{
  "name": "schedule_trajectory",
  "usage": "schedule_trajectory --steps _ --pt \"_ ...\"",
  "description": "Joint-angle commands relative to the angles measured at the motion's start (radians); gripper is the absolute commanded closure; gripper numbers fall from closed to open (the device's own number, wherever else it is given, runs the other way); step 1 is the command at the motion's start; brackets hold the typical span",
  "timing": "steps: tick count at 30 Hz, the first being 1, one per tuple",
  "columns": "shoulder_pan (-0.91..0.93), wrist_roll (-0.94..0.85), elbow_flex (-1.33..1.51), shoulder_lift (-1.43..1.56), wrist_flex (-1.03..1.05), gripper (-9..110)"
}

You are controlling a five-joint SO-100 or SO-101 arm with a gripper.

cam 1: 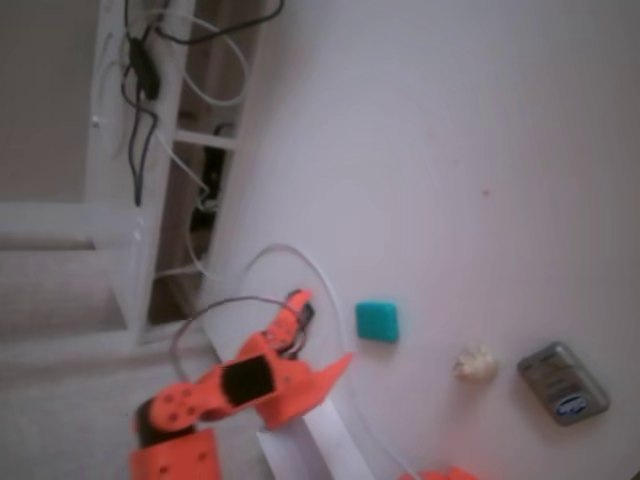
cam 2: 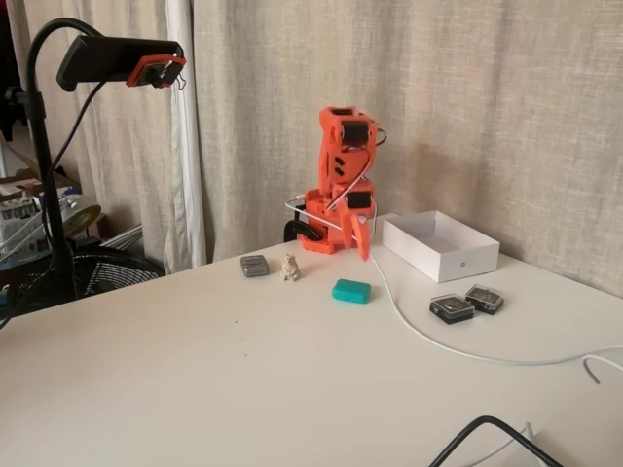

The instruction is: Grasp the green cube and put it in the bin.

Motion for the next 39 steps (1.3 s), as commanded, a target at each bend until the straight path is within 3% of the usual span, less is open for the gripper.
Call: schedule_trajectory --steps 1,8,22,39 --pt "-0.011 -0.006 0.06 -0.003 -0.052 63" --pt "0.011 -0.006 0.166 -0.064 -0.225 63" --pt "0.069 -0.021 0.16 -0.212 -0.33 64" --pt "0.067 -0.049 0.164 -0.236 -0.368 86"
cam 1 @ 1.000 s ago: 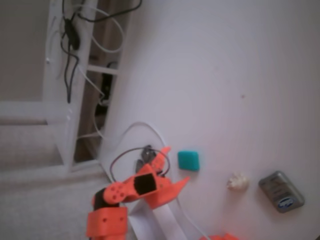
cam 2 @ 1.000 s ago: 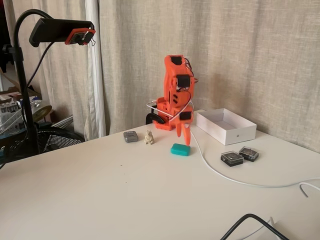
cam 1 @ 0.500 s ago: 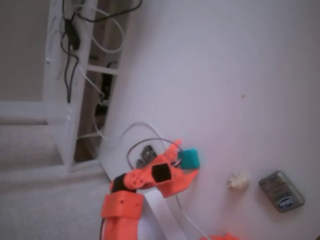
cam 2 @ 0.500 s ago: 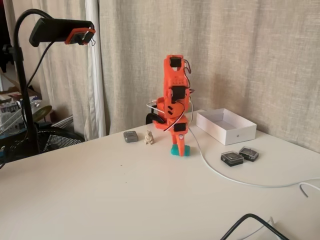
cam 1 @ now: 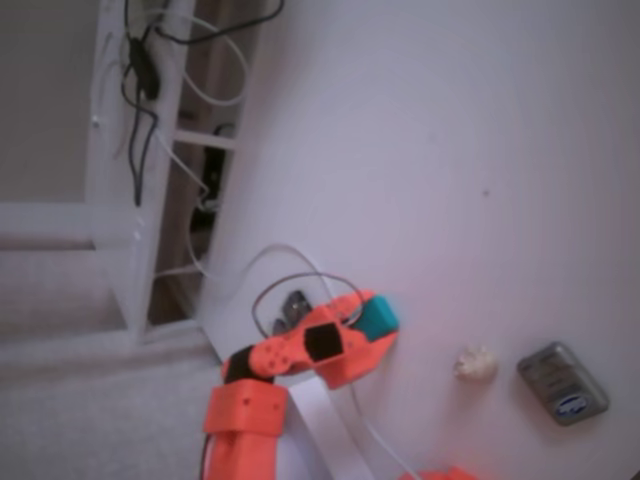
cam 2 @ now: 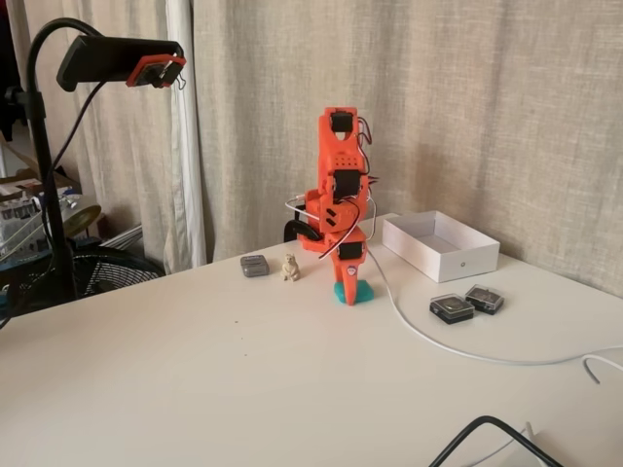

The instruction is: Grasp the green cube and put it in the bin.

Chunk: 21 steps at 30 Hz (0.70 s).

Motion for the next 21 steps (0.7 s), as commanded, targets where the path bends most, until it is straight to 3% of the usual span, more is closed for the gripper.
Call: schedule_trajectory --steps 1,5,15,21 --pt "-0.006 -0.002 -0.003 -0.002 -0.003 87" --pt "-0.011 -0.002 -0.003 0.005 -0.009 98" --pt "-0.014 0.0 -0.026 0.023 -0.035 110" --pt "-0.015 0.011 -0.054 0.035 -0.072 110"
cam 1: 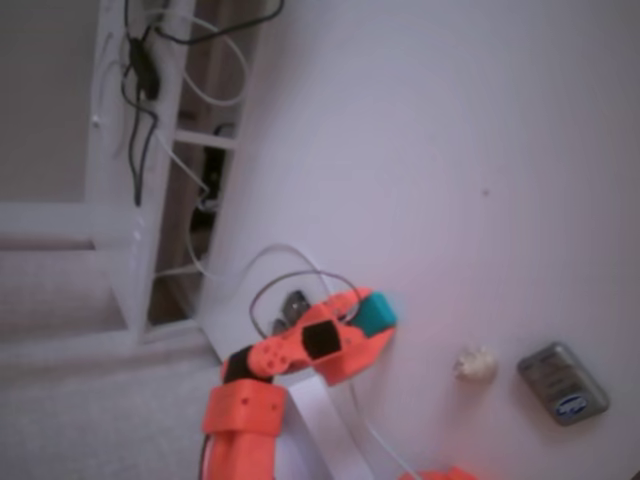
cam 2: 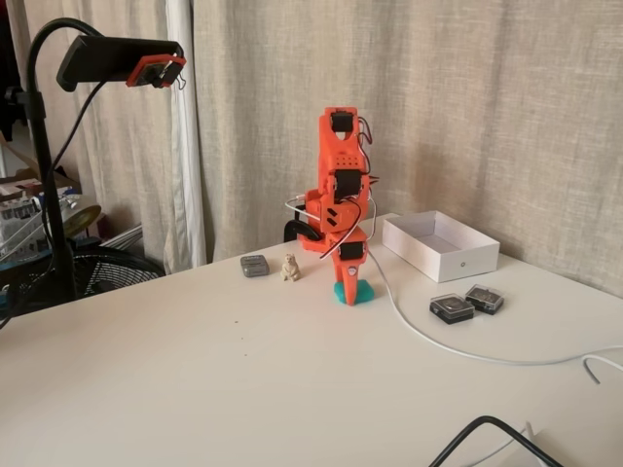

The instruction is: Grasp the green cube and put it in the bin.

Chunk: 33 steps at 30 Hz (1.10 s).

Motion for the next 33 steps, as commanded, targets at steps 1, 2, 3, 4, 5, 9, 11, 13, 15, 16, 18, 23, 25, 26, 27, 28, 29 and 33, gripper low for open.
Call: schedule_trajectory --steps 1,2,3,4,5,9,11,13,15,16,18,23,25,26,27,28,29,33 --pt "-0.012 0.009 -0.055 0.044 -0.02 110" --pt "-0.018 0.012 -0.064 0.057 -0.02 110" --pt "-0.026 0.015 -0.067 0.069 -0.021 110" --pt "-0.035 0.021 -0.071 0.081 -0.032 110" --pt "-0.043 0.032 -0.072 0.095 -0.044 110" --pt "-0.077 0.078 -0.086 0.14 -0.071 110" --pt "-0.103 0.109 -0.086 0.183 -0.097 110" --pt "-0.144 0.13 -0.086 0.232 -0.115 110" --pt "-0.166 0.161 -0.081 0.267 -0.14 110" --pt "-0.172 0.175 -0.081 0.276 -0.147 110" --pt "-0.184 0.195 -0.078 0.291 -0.15 110" --pt "-0.267 0.21 -0.011 0.445 -0.161 110" --pt "-0.33 0.21 0.037 0.531 -0.161 110" --pt "-0.365 0.21 0.063 0.575 -0.161 110" --pt "-0.399 0.21 0.089 0.621 -0.161 110" --pt "-0.436 0.21 0.117 0.666 -0.164 110" --pt "-0.476 0.21 0.143 0.713 -0.164 110" --pt "-0.634 0.206 0.222 0.922 -0.199 110"
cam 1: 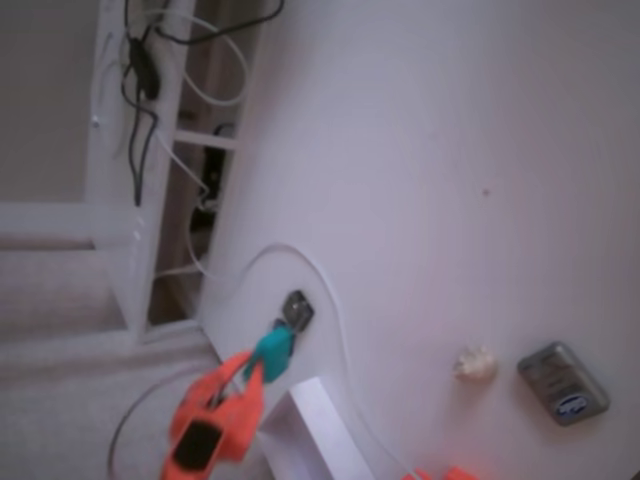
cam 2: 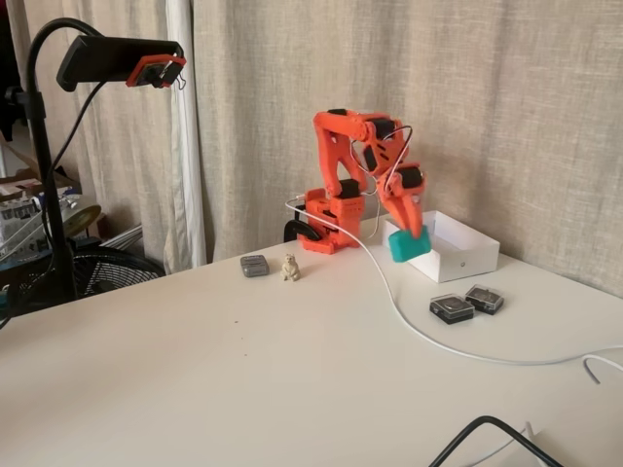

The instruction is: Grasp the green cube and put it in the bin.

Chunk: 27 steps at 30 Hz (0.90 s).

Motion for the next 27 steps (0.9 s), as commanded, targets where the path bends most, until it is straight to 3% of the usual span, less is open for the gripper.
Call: schedule_trajectory --steps 1,7,15,19,22,27 --pt "-0.129 -0.015 0.044 0.212 -0.04 110" --pt "-0.36 -0.261 0.227 0.5 -0.14 110" --pt "-0.453 -0.526 0.281 0.525 0.153 109" --pt "-0.431 -0.572 0.276 0.508 0.198 98" --pt "-0.419 -0.575 0.276 0.509 0.209 78" --pt "-0.457 -0.551 0.322 0.494 -0.021 71"
